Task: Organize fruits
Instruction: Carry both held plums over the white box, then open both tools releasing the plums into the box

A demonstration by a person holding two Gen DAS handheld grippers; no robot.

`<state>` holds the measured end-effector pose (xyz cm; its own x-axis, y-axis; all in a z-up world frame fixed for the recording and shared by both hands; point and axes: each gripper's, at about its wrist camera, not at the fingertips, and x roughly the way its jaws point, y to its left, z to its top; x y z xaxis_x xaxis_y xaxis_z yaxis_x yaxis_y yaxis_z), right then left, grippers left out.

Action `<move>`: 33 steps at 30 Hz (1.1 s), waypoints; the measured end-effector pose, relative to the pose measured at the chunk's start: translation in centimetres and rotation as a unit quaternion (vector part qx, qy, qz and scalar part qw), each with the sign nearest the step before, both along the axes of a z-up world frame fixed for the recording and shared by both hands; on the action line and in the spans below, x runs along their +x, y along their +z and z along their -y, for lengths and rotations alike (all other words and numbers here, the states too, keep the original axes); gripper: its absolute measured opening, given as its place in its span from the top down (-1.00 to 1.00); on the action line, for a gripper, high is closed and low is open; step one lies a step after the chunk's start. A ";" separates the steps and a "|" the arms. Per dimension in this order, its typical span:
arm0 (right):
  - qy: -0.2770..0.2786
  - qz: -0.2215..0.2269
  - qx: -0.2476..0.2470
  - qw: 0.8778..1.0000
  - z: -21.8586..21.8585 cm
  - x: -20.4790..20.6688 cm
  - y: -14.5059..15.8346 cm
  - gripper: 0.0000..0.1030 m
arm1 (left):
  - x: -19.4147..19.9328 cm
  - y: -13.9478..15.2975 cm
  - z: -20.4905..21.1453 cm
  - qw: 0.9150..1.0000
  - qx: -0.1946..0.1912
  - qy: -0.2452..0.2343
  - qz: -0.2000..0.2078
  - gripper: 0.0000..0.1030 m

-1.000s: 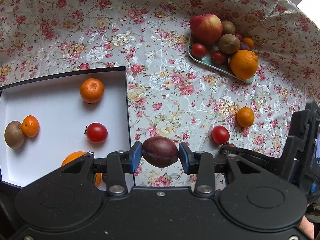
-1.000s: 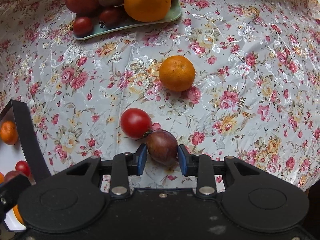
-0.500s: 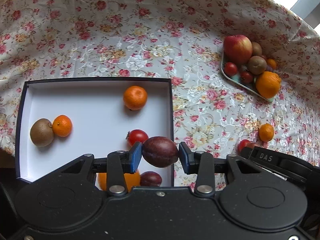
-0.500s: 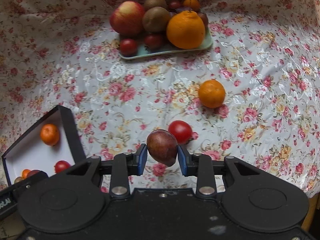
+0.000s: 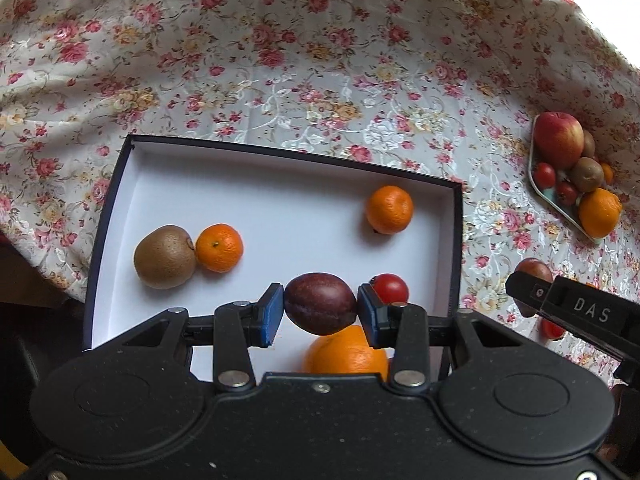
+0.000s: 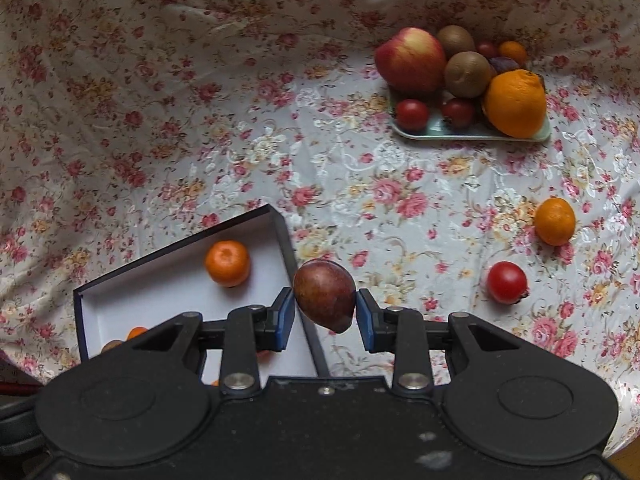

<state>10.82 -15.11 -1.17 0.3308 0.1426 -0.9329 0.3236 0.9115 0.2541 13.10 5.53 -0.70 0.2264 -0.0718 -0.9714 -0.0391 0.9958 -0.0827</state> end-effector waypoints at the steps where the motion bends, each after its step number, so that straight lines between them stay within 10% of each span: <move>1: 0.005 0.003 0.004 1.000 -0.6 0.2 0.1 0.35 | 0.0 -0.2 -0.5 1.000 0.003 0.003 -0.002 0.06; 12: 0.066 0.054 0.019 0.996 -8.0 1.6 1.0 0.31 | -0.5 -2.0 -5.2 0.999 0.005 0.024 -0.026 0.06; 33: 0.088 -0.003 -0.009 0.996 -9.9 1.7 -1.3 0.30 | -0.5 -2.6 -5.3 0.999 -0.006 0.013 -0.047 0.06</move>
